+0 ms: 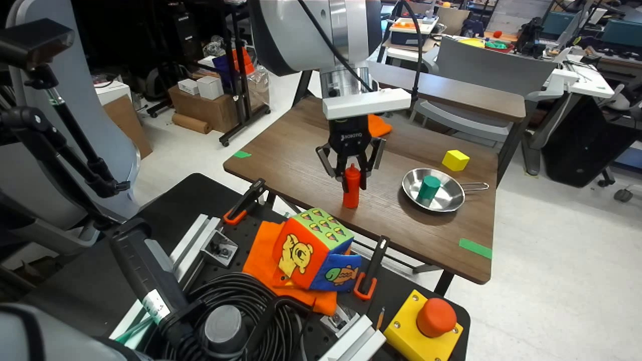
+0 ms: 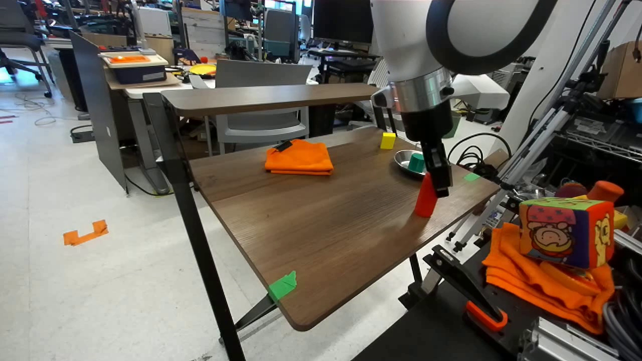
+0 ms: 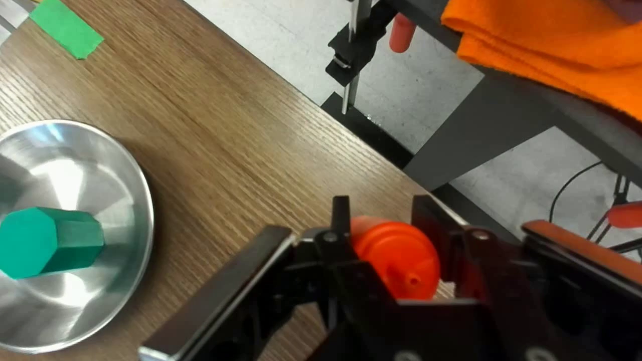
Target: Move the sauce bottle to the front of the table
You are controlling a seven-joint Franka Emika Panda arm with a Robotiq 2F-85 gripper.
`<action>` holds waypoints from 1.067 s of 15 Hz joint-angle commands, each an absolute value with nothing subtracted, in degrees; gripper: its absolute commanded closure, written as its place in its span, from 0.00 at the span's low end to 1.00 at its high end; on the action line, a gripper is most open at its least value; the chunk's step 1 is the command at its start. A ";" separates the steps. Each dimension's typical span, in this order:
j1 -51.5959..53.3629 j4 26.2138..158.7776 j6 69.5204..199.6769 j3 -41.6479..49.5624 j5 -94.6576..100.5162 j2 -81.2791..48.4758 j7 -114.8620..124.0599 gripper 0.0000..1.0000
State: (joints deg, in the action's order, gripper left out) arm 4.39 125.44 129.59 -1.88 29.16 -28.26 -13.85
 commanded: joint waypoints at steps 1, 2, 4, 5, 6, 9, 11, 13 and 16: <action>5.08 129.09 134.03 -0.28 31.56 -26.22 -10.06 0.88; 5.13 128.86 133.68 -0.17 31.50 -26.34 -9.58 0.88; 5.23 128.21 132.09 -0.06 31.09 -26.69 -8.95 0.88; 5.37 128.26 131.73 0.09 31.33 -26.56 -8.66 0.38; 5.42 128.46 131.93 0.24 31.58 -26.23 -8.30 0.38; 5.67 129.22 132.48 0.97 33.03 -23.95 -5.98 0.16; 5.37 130.06 132.13 1.37 33.79 -21.36 -4.38 0.03; 3.95 131.64 130.41 1.23 31.37 -16.58 -3.91 0.00; 1.37 130.48 120.91 1.25 21.38 -11.07 -5.10 0.00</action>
